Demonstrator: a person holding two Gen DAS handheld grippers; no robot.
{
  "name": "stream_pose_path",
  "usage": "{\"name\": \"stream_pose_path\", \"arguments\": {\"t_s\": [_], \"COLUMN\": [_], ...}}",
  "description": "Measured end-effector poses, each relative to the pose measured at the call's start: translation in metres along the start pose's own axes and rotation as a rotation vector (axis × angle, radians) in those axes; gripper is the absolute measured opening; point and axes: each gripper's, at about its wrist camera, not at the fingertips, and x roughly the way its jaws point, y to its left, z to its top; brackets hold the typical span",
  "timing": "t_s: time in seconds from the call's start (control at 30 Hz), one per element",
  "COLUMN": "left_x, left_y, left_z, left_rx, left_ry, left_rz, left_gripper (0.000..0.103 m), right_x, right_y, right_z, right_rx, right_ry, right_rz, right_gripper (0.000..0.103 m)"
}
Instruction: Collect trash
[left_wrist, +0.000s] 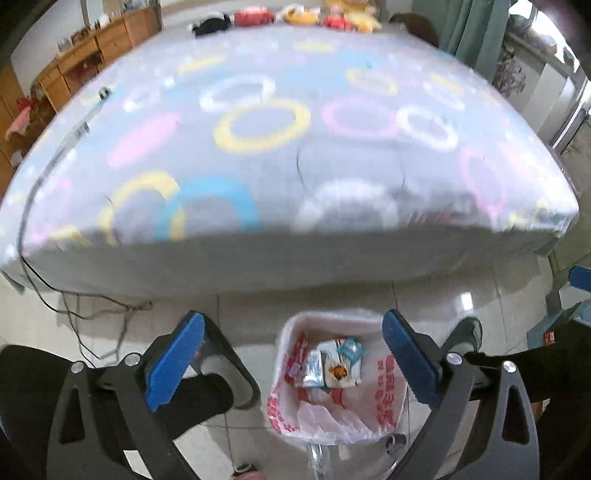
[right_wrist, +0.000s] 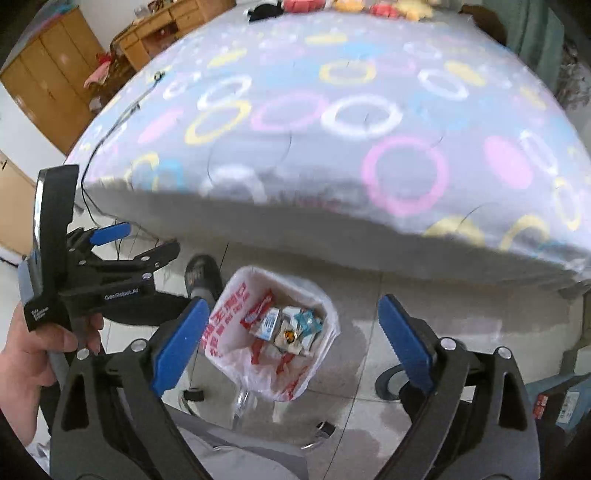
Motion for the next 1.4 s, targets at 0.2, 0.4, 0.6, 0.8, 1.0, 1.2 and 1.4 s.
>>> {"name": "stream_pose_path", "arguments": {"t_s": [0.2,0.4,0.6,0.8,1.0,1.2,1.4], "left_x": [-0.067,-0.126,-0.179,-0.206,-0.212,-0.212,-0.211], "left_y": [0.006,0.006,0.01,0.019,0.02,0.019,0.02], "left_z": [0.019,0.04,0.051,0.052,0.048,0.046,0.044], "left_rx": [-0.015,-0.01,-0.02,-0.064,-0.071,-0.076,-0.075], "left_ry": [-0.142,-0.275,-0.372,-0.406,-0.417,-0.408,-0.403], "left_rz": [0.039,0.067,0.078,0.099,0.102,0.102,0.108], "left_gripper": [0.095,0.095,0.095,0.095,0.095,0.095,0.095], "right_x": [-0.063,-0.113,-0.156,-0.186,-0.193,-0.193,-0.191], "right_y": [0.012,0.024,0.031,0.047,0.054,0.053,0.058], "right_z": [0.018,0.03,0.041,0.042,0.037,0.036,0.036], "right_rx": [0.014,0.048,0.067,0.043,0.024,0.024,0.013], "right_ry": [-0.127,-0.297,-0.414,-0.506,-0.526,-0.525,-0.516], "right_rz": [-0.042,-0.08,-0.134,-0.179,-0.179,-0.176,-0.174], "right_gripper": [0.096,0.096,0.096,0.096,0.096,0.096,0.096]}}
